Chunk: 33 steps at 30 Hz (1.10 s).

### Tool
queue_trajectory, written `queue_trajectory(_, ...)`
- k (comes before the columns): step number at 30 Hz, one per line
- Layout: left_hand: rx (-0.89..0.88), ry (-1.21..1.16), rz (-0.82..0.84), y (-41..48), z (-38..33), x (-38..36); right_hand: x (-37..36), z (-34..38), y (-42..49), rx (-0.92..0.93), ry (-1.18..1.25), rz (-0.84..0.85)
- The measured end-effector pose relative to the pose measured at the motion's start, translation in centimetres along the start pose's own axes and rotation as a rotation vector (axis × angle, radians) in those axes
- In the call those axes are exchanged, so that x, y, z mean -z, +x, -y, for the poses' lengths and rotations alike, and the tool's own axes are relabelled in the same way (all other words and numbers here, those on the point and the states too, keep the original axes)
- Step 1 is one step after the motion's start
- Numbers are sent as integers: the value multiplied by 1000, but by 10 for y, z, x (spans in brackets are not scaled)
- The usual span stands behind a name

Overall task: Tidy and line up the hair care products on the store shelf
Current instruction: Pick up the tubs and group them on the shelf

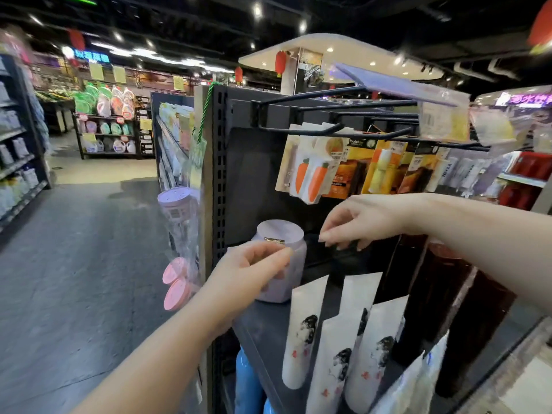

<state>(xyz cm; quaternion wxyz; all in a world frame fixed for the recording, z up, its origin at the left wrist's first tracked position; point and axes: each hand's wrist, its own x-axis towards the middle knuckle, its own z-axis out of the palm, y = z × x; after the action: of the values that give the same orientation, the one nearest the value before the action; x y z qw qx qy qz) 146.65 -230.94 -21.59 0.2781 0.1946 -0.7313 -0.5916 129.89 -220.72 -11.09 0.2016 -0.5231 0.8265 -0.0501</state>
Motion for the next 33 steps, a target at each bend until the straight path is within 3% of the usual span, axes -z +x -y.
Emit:
queue_trajectory(7,89,-125,-229,42,43,35,-18,28,69,-49,-97,-79)
queue_trajectory(13,174,-34,-51,67,78,38,-33,27,120,-180,-170,-118)
queue_trajectory(19,222,-86,24,81,96,39,-46,26,136,-338,57,-64)
queue_trajectory(26,318,-204,103,75,119,46,-60,38,124,-295,24,-233)
queue_trajectory(33,542,-697,107,40,124,60,-63,86,91,-204,98,-200)
